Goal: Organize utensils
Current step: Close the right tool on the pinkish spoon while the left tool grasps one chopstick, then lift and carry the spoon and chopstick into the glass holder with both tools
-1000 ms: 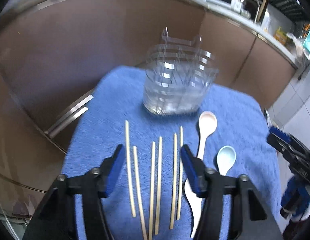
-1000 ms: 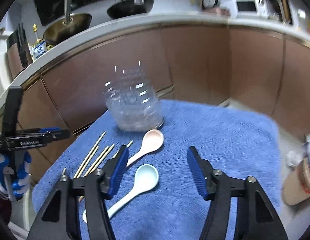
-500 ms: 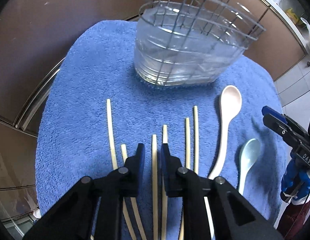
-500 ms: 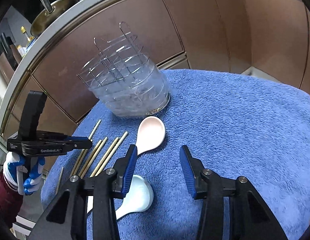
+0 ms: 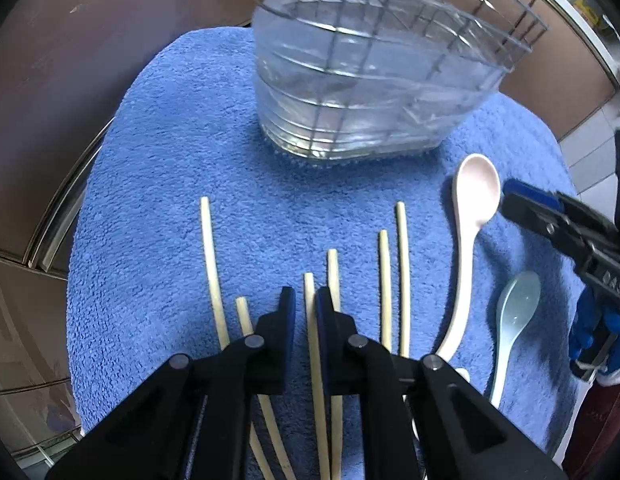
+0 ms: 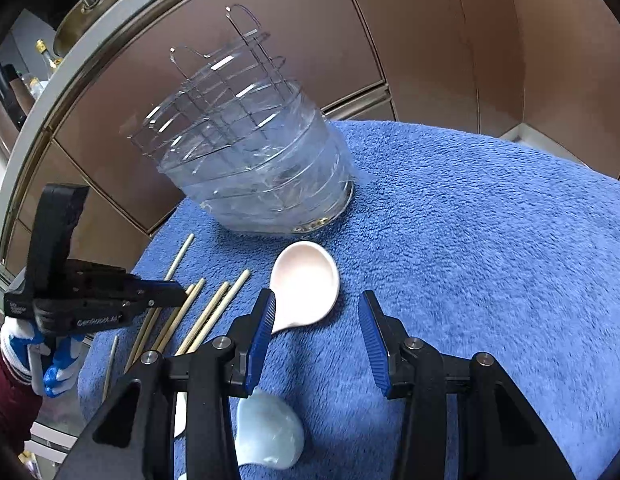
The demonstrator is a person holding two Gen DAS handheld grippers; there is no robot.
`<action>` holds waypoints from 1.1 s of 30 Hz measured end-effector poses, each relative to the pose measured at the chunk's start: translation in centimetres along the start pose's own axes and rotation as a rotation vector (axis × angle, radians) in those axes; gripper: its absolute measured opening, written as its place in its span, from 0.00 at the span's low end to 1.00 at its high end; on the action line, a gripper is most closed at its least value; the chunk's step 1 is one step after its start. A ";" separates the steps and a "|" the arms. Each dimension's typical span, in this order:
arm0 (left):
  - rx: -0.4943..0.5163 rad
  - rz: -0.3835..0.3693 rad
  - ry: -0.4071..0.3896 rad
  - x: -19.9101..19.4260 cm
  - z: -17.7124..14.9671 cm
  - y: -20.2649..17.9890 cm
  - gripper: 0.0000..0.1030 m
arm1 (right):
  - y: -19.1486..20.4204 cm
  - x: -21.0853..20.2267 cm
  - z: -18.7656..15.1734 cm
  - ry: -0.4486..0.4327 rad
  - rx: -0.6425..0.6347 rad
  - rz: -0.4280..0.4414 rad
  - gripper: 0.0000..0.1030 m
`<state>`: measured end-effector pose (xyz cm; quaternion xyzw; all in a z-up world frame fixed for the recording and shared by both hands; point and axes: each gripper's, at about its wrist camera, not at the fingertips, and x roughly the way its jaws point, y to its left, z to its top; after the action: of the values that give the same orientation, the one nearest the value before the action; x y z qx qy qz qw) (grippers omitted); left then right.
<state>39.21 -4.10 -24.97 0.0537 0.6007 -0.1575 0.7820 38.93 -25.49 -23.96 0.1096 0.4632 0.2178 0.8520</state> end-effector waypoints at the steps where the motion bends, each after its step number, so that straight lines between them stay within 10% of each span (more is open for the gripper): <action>1: 0.007 0.007 0.002 0.3 -0.1 -0.4 0.09 | -0.1 0.4 0.3 0.008 -0.001 0.001 0.42; 14: -0.010 0.011 -0.031 0.1 0.1 -1.0 0.05 | -1.2 4.0 2.9 0.071 -0.037 0.019 0.07; 33: -0.083 0.039 -0.550 -15.1 -3.6 -1.2 0.05 | 6.1 -10.7 2.3 -0.285 -0.144 -0.255 0.06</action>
<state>32.07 -1.55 -11.36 -0.0115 0.3705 -0.1265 0.9201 34.11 -25.17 -12.47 0.0186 0.3316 0.1230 0.9352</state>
